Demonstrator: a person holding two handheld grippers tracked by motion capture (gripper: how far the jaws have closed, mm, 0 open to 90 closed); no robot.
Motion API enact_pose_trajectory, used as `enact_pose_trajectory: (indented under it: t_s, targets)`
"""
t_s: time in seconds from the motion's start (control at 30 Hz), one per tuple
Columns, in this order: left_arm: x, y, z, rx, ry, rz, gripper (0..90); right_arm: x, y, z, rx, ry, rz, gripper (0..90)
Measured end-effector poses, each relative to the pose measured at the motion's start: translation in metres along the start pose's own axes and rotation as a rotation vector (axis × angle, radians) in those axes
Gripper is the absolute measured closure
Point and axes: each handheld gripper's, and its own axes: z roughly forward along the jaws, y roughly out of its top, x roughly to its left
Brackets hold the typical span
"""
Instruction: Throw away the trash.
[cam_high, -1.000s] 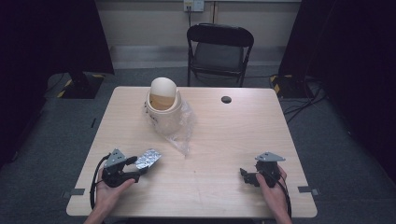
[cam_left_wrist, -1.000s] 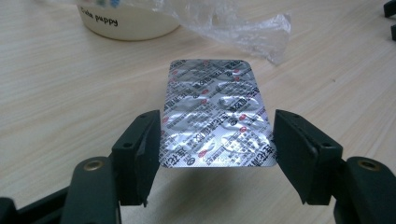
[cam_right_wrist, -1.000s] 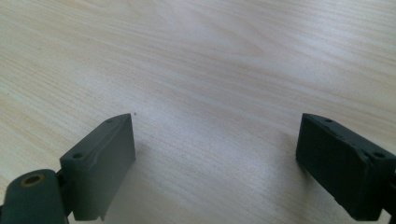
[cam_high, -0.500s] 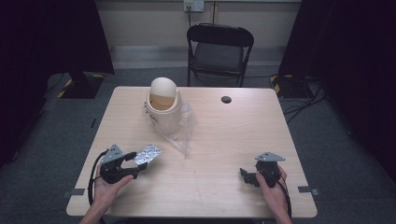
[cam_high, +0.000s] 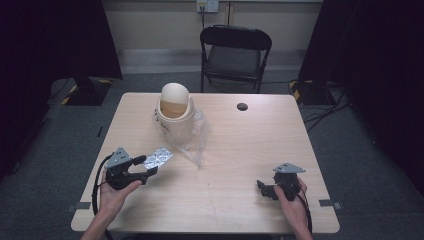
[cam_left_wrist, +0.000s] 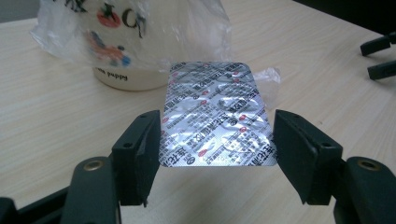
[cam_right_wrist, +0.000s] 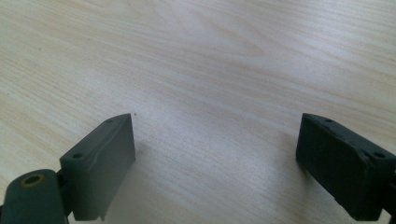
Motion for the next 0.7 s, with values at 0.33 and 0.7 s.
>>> enact_pose_trajectory:
  t_s: [0.33,0.7]
  targets:
    - [0.005,0.022,-0.006,-0.046,0.011,0.005,34.2,0.0,0.0,0.0,0.0,0.0,0.001,10.9]
    - [0.011,0.043,-0.006,-0.079,0.012,0.012,34.2,0.0,0.0,0.0,0.0,0.0,0.001,10.9]
